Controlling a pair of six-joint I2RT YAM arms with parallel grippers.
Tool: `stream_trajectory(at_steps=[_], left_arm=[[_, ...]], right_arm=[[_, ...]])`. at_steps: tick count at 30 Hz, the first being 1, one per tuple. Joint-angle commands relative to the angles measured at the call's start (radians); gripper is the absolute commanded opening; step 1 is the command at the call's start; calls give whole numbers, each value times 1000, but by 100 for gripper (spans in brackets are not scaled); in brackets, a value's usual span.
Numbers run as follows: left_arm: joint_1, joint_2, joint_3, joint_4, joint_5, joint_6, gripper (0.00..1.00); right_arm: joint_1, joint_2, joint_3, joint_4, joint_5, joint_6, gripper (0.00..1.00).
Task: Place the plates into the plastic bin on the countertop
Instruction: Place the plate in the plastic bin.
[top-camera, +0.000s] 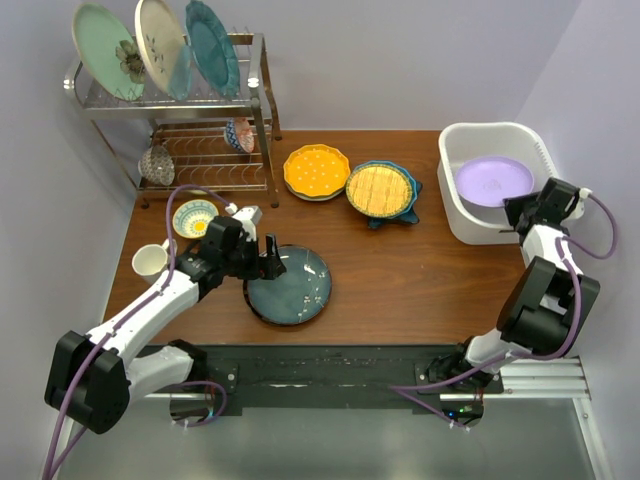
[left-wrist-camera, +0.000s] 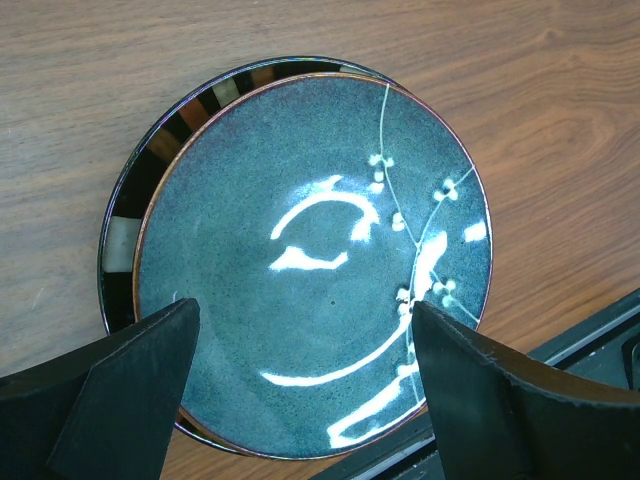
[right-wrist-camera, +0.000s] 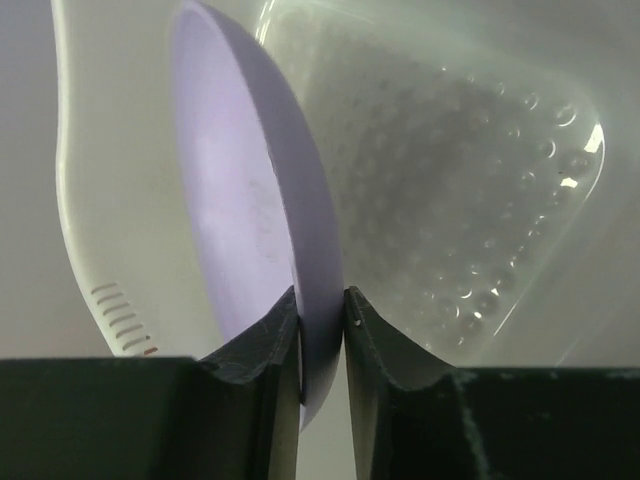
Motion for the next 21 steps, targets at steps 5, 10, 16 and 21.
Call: stream_trajectory(at_steps=[5,10,16,21], left_arm=[[-6,-3,-6,34,12,20,92],[-7,-4,-7,32,12,20,92],[-9,-11,-7,34,12,19,92],[-11,-12,-6,34,12,19,92]], right_arm=[[1,12,37,8,-24,-29,33],[1,12,47,10,-32,-32,41],[4,43,86,-9,-67,-45,58],[6,44,93,-32,-78,-56,71]])
